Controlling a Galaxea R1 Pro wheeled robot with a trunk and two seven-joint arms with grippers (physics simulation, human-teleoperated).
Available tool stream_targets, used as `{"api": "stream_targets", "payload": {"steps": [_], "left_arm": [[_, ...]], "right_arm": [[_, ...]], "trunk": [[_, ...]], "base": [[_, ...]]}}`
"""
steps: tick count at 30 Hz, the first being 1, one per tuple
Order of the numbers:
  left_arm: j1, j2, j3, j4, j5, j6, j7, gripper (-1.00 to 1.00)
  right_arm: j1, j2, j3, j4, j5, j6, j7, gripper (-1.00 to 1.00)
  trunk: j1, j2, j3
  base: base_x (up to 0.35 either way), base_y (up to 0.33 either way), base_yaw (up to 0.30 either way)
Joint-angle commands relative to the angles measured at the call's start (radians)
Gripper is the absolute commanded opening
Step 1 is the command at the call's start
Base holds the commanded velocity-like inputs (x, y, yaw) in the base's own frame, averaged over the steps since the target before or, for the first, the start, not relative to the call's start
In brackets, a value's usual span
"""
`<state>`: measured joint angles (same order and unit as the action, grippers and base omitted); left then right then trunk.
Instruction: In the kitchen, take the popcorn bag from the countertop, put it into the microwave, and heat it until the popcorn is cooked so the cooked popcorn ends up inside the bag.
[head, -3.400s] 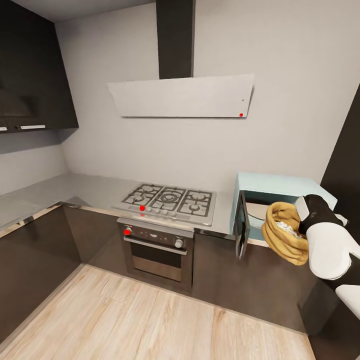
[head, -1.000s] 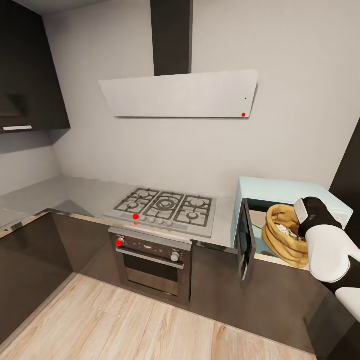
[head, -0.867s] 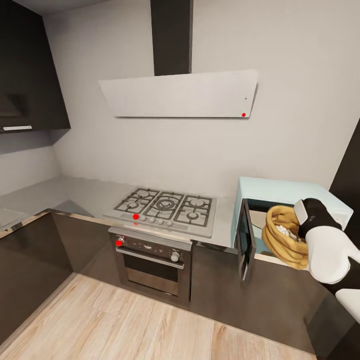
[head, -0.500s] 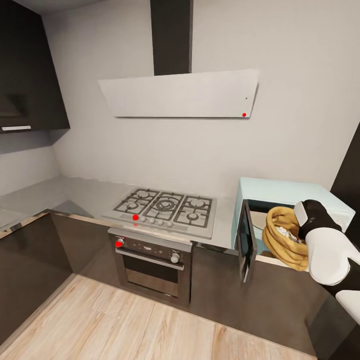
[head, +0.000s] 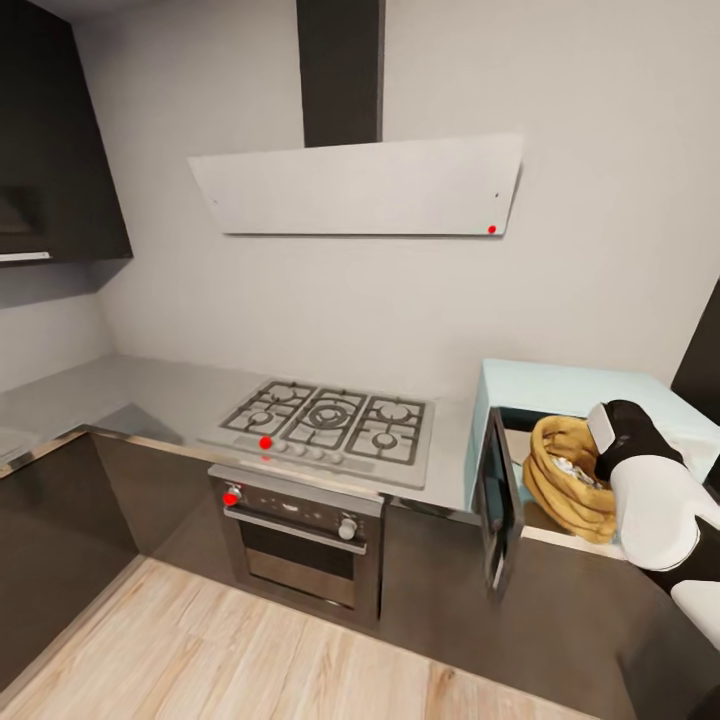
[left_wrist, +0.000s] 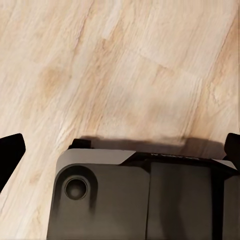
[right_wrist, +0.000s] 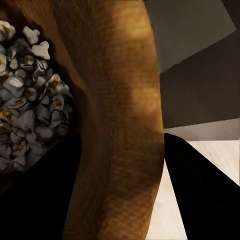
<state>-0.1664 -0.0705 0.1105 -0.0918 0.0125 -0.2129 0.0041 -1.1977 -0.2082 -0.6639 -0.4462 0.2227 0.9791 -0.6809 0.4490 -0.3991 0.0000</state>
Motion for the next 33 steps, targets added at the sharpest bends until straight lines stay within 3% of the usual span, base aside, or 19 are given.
{"api": "stream_targets", "payload": {"steps": [1, 33], "left_arm": [[-0.001, 0.0, 0.005, 0.001, 0.0, -0.003, 0.0, 1.0], [0.0, 0.0, 0.005, 0.001, 0.001, -0.003, 0.0, 1.0]], "right_arm": [[-0.002, 0.001, -0.002, -0.002, 0.011, -0.007, 0.004, -1.0], [-0.001, 0.001, -0.002, -0.003, 0.011, -0.007, 0.006, -1.0]], "trunk": [[0.001, -0.001, 0.0], [0.001, -0.001, 0.0]], "base": [[0.334, -0.083, 0.0], [0.064, -0.04, 0.0]]}}
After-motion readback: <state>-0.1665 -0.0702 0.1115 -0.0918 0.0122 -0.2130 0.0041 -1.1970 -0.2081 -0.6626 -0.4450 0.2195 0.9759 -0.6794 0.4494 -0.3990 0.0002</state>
